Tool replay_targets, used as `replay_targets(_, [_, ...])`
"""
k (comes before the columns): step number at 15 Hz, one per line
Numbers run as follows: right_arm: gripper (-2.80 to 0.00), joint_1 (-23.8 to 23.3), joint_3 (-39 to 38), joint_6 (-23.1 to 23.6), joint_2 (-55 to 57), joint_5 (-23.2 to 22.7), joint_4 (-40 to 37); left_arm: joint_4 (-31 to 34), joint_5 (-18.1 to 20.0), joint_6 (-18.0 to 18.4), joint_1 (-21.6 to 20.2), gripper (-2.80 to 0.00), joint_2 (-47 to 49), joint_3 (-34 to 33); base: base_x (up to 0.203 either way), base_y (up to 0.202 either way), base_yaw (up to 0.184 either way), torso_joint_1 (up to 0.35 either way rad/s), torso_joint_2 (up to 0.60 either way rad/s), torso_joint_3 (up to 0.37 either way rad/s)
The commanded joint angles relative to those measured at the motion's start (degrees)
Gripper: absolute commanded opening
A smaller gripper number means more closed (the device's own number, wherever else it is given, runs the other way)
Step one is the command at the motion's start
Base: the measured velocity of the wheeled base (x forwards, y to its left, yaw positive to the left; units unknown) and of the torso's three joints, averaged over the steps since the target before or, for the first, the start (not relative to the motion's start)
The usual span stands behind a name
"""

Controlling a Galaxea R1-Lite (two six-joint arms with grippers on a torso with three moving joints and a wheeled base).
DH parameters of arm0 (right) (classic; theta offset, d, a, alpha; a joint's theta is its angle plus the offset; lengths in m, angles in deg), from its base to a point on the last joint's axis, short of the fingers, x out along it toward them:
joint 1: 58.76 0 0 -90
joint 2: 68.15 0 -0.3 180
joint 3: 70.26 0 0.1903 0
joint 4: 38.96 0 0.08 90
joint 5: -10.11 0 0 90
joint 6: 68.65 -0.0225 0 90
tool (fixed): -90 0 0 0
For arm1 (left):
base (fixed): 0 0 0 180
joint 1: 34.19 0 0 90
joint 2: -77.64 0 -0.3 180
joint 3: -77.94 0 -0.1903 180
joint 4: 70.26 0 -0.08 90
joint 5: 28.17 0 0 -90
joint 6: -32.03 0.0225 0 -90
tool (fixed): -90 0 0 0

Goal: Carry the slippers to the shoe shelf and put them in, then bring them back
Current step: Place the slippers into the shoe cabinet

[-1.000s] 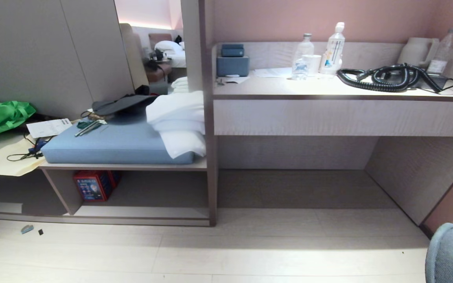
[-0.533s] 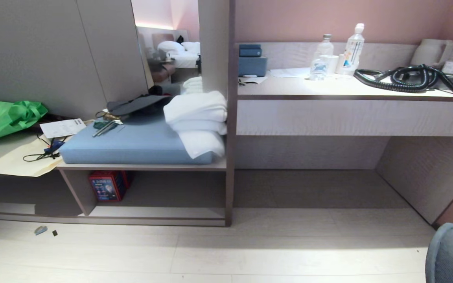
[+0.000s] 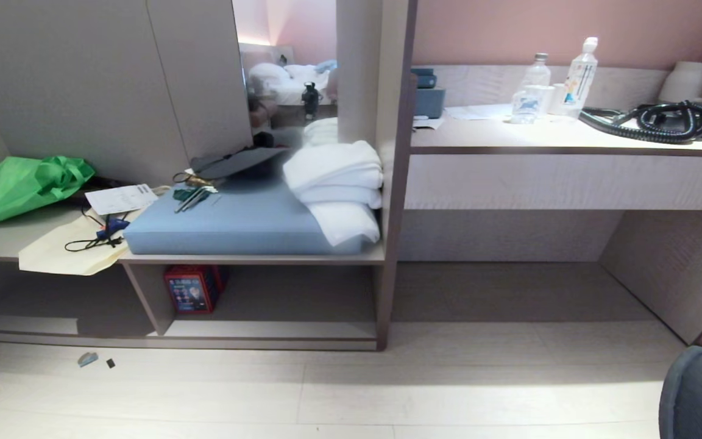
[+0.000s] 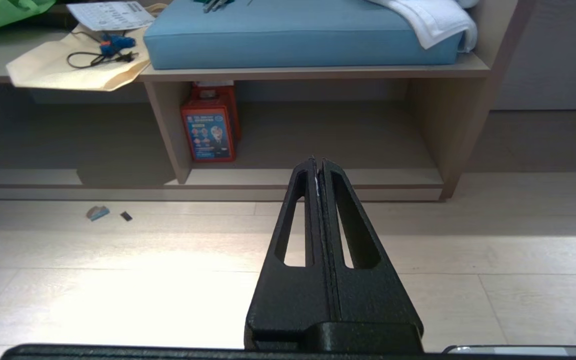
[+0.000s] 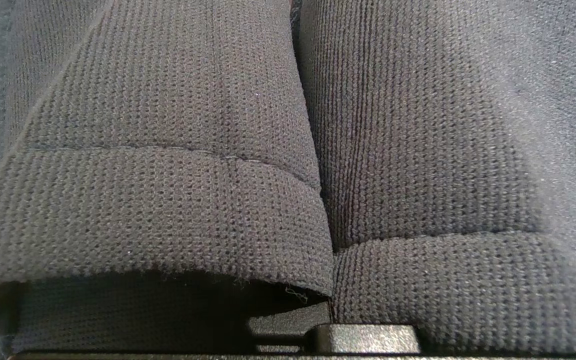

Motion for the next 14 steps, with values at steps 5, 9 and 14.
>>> replay_targets(5, [-2.8, 0.0, 0.0, 0.01, 0.07, -0.02, 0.01, -0.02, -0.01, -0.01, 0.09, -2.8, -0.01, 0.0, 0.0, 0.197, -0.002, 0.002, 0.0, 0.003])
replay_targets(9, [-2.8, 0.0, 0.0, 0.02, 0.07, 0.07, 0.01, -0.02, -0.01, -0.01, 0.08, -2.8, 0.0, 0.0, 0.0, 0.196, -0.001, 0.003, 0.0, 0.002])
replay_targets(14, [-2.8, 0.04, 0.0, 0.02, 0.07, 0.03, 0.01, -0.02, -0.01, -0.01, 0.09, -2.8, -0.01, 0.0, 0.0, 0.194, -0.001, 0.004, 0.0, 0.004])
